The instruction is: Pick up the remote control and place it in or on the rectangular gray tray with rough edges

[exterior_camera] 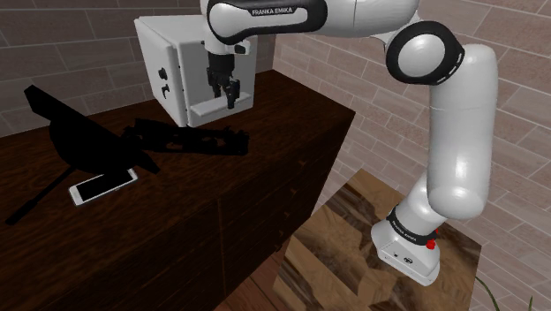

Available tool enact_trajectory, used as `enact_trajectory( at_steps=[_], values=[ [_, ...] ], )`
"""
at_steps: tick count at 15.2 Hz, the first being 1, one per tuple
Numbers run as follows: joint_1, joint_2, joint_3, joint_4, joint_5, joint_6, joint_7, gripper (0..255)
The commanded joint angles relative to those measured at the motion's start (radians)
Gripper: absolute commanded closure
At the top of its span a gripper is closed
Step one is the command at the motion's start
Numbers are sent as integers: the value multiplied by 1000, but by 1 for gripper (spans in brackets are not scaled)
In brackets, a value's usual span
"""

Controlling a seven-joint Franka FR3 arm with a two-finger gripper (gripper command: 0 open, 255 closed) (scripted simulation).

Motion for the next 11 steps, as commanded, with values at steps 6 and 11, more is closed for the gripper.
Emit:
enact_trajectory(
  at_steps=[6, 11],
  values=[
    [107, 176, 13, 254, -38, -41, 79, 255],
    [95, 174, 19, 182, -44, 27, 85, 255]
  ],
)
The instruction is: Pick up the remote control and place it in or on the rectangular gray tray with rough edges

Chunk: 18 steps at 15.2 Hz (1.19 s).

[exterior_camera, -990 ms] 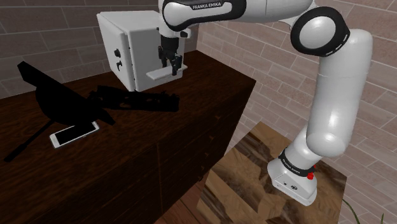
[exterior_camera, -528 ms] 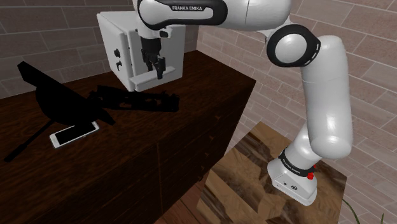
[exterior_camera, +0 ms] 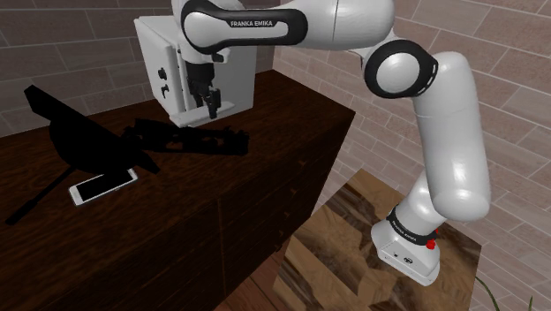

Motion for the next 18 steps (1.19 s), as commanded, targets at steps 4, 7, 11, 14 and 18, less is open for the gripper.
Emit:
enact_trajectory(
  at_steps=[4, 7, 11, 14, 18],
  values=[
    [-11, 33, -1, -59, -8, 148, 1, 255],
    [-13, 39, -2, -87, -10, 181, 3, 255],
    [-14, 39, -1, -87, -10, 181, 4, 255],
    [-14, 39, 0, -87, -11, 181, 4, 255],
    [-8, 23, 4, -123, -10, 200, 19, 0]
  ],
)
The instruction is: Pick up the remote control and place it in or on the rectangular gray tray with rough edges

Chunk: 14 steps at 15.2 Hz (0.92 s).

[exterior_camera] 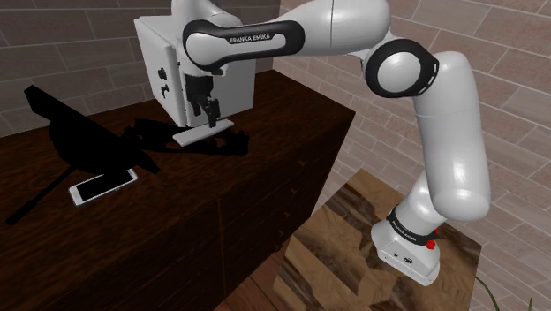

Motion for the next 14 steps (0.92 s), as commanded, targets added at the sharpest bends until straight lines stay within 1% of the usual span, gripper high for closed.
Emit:
enact_trajectory(
  at_steps=[1, 2, 3, 7, 14],
  values=[
    [2, 39, -2, -7, -1, 80, 1, 0],
    [7, 47, -3, 4, -3, 76, 4, 0],
    [-12, 44, -4, 8, -1, 69, -17, 0],
    [-3, 35, 0, 123, 3, -52, -24, 0],
    [-7, 36, 8, 123, -2, -52, -22, 0]
  ],
)
